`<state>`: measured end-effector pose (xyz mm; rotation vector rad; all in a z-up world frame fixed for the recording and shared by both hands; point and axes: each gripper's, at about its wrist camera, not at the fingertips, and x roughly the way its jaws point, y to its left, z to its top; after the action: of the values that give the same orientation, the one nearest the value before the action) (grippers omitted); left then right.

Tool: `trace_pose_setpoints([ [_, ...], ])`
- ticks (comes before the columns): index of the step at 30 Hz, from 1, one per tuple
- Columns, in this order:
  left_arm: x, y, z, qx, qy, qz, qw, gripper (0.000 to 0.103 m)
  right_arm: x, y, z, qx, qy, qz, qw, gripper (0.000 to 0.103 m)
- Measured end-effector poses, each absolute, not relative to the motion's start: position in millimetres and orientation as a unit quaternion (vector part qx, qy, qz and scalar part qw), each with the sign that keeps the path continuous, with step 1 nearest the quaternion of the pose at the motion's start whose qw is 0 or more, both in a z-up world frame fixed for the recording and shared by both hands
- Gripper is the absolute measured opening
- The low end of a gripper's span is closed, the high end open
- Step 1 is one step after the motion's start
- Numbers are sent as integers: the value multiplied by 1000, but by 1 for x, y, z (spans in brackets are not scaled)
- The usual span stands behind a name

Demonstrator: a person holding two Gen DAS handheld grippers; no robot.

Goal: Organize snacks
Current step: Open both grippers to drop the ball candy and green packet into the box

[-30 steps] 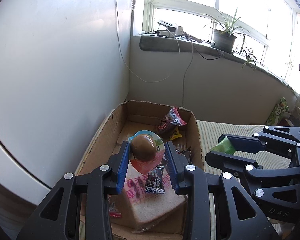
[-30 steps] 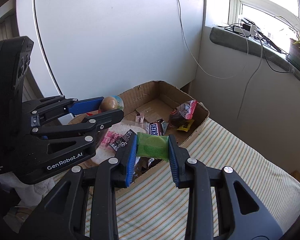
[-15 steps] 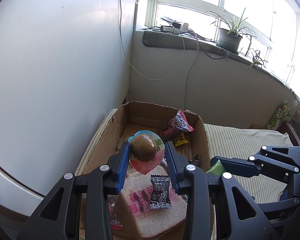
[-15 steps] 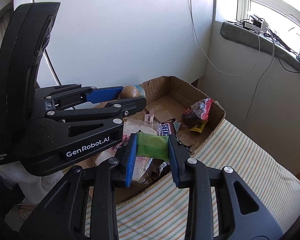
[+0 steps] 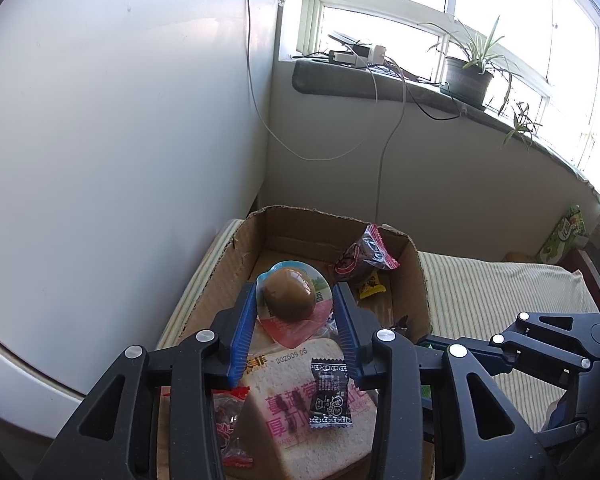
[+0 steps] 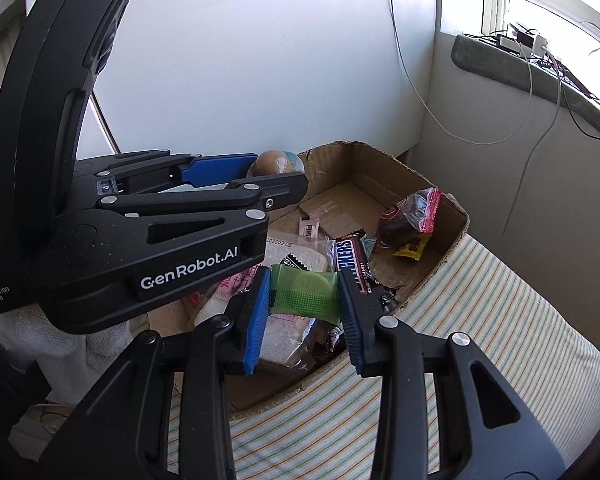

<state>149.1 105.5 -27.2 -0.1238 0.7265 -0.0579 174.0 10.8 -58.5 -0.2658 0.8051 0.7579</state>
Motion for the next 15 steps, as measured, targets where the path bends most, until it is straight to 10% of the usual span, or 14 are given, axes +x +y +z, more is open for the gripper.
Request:
trace_pose_setpoints([
  [15,149,102,-24,-48,348,-24,936,69,169,11,-58,-141,372,357,845,63],
])
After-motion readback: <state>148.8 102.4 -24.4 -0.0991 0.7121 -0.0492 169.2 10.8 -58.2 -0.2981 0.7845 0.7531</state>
